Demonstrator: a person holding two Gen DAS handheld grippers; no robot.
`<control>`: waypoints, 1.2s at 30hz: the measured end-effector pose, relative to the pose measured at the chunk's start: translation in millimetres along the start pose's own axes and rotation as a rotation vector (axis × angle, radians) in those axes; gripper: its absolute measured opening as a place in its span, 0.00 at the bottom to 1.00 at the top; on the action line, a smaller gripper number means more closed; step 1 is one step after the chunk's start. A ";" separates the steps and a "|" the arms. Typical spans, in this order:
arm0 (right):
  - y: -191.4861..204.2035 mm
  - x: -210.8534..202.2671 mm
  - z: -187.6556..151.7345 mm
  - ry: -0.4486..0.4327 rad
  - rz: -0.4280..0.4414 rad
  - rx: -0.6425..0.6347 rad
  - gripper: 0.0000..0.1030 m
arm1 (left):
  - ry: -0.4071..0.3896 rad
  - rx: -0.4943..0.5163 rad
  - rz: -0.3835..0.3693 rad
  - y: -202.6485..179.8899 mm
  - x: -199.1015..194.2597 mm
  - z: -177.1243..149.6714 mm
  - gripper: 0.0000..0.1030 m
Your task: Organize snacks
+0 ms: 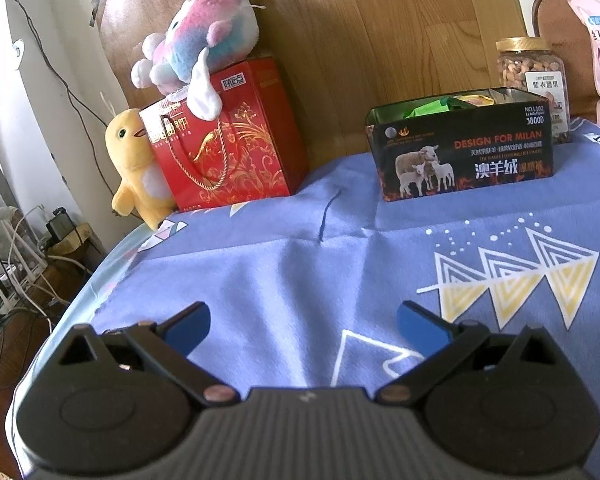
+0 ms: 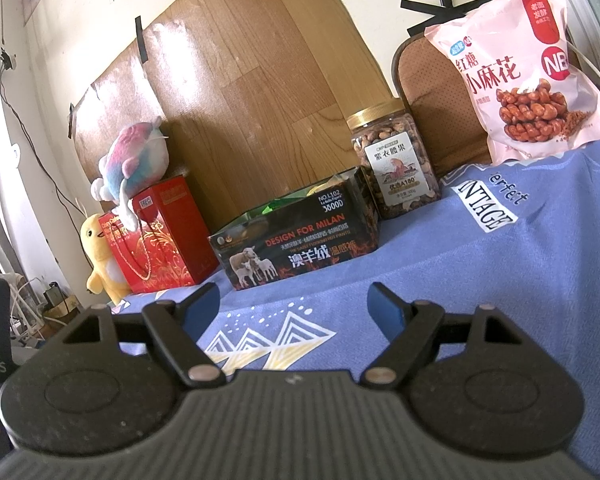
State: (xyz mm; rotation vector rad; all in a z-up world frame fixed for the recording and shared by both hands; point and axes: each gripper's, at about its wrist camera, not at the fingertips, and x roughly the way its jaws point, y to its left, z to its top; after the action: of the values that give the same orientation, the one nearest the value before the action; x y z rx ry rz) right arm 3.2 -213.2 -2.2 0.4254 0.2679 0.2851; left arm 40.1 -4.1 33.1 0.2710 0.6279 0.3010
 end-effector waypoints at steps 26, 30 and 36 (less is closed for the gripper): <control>0.0 -0.2 -0.3 -0.002 0.000 0.002 0.81 | 0.011 0.008 -0.002 -1.9 2.3 -1.9 1.00; -0.2 -0.3 -0.3 -0.002 0.000 0.002 0.81 | 0.011 0.010 -0.003 -2.1 2.1 -1.7 1.00; -0.3 -0.3 -0.3 -0.002 0.000 0.002 0.81 | 0.014 0.012 -0.008 -1.9 2.9 -1.7 1.00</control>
State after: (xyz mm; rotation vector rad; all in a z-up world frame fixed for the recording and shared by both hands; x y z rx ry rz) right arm 2.9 -213.5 -2.5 0.4279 0.2659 0.2846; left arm 41.6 -4.6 29.6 0.2782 0.6446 0.2916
